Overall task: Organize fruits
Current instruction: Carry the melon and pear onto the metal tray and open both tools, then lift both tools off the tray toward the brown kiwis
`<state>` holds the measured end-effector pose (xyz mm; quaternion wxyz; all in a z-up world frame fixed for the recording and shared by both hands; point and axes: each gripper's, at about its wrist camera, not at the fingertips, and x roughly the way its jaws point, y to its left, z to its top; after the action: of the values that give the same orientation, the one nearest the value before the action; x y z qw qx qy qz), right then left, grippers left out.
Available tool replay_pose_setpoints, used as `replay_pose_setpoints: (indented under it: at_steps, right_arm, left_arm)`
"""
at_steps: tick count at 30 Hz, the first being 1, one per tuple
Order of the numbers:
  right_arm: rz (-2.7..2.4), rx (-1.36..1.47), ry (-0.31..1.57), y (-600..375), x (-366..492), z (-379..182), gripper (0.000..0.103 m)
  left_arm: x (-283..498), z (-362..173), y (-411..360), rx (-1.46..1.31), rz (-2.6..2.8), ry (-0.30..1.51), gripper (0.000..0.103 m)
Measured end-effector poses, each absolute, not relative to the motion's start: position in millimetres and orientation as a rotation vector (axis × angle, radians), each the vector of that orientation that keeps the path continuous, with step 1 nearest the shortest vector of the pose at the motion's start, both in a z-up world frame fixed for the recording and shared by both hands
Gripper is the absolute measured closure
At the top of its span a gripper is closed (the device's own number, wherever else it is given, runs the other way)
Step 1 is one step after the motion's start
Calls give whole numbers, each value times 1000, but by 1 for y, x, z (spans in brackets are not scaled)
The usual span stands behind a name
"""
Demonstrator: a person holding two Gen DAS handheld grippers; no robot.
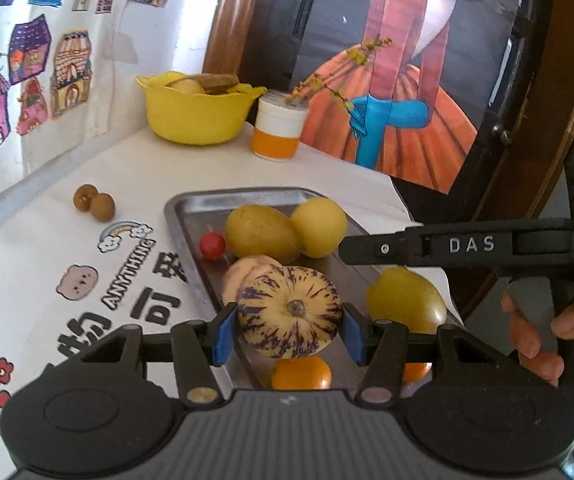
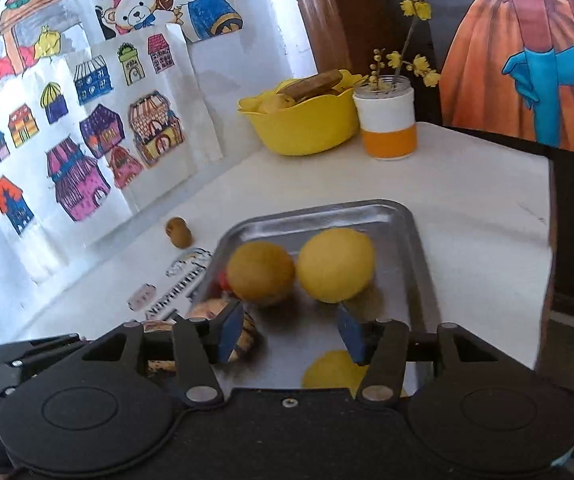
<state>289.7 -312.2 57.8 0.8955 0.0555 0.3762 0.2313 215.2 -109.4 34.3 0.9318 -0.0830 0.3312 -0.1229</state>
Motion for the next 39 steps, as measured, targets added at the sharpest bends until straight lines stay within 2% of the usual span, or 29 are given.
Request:
replay_pose_setpoints:
  at_steps: [7,11,13,21,39]
  right_arm:
    - [456,119,756,-326,280,57,28]
    - [444,127,737,-332,274,61,21]
    - [436,131,729,-335,271,64,17]
    - [396,110,686,-345,245,82,3]
    - [339,56,729,-331,131,67,1]
  left_arm:
    - [214,37,-119,-145,-259,665,43]
    - [210,42,-121,-144,-271,643,27]
    - [207,45,-121,-145,-275,635,26]
    - [176,59,-101,-183,-260,587,1]
    - [97,39,-36,-199,-167,650,0]
